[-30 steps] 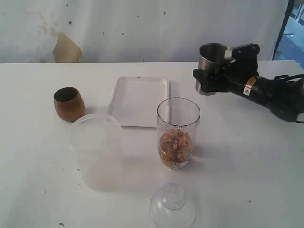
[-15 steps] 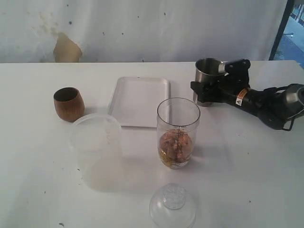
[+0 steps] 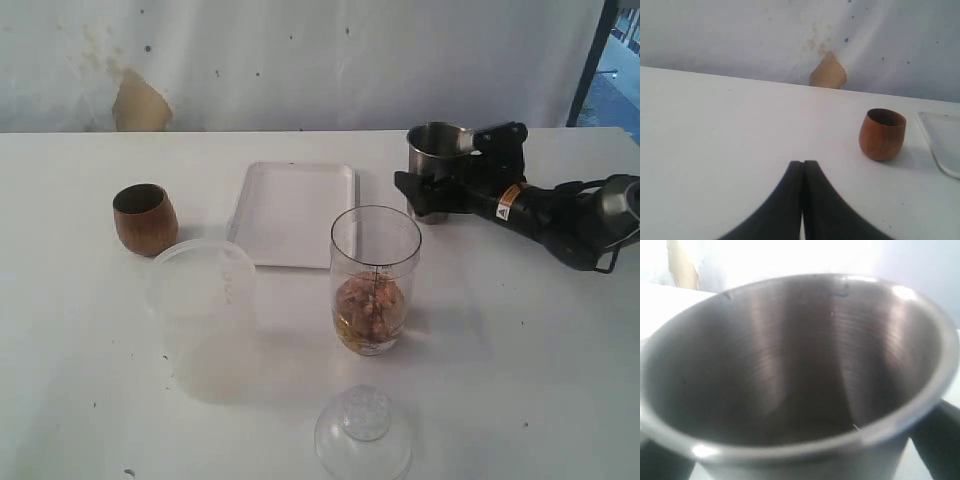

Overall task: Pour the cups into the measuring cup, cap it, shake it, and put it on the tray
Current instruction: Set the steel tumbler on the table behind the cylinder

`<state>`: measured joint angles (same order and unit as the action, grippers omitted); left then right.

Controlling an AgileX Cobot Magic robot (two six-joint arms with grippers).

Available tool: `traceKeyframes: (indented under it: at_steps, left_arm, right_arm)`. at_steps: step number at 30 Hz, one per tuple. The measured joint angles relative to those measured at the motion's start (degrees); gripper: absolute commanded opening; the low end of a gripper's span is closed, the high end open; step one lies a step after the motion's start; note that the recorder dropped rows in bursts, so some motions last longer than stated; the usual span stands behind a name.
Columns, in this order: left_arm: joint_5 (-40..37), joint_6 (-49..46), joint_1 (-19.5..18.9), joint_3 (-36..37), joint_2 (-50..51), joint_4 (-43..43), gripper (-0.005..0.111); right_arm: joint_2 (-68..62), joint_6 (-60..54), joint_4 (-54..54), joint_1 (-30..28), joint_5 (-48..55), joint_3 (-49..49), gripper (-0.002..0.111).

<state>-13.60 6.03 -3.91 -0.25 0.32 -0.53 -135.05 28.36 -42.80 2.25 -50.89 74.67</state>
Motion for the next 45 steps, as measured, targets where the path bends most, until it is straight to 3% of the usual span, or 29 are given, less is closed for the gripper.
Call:
traceKeyframes:
  at_steps: [14,24,45]
  left_arm:
    - [0.0,0.0,0.0,0.0,0.0,0.0,0.0]
    - [0.0,0.0,0.0,0.0,0.0,0.0,0.0]
    - [0.0,0.0,0.0,0.0,0.0,0.0,0.0]
  right_arm:
    - [3.8,5.3,-8.3,0.0,4.5,0.0,0.105]
    - [7.8,13.1,-13.6,0.0,16.4,0.0,0.105]
    - [11.0,25.4,-31.5,-0.9,14.2,-0.1,0.105]
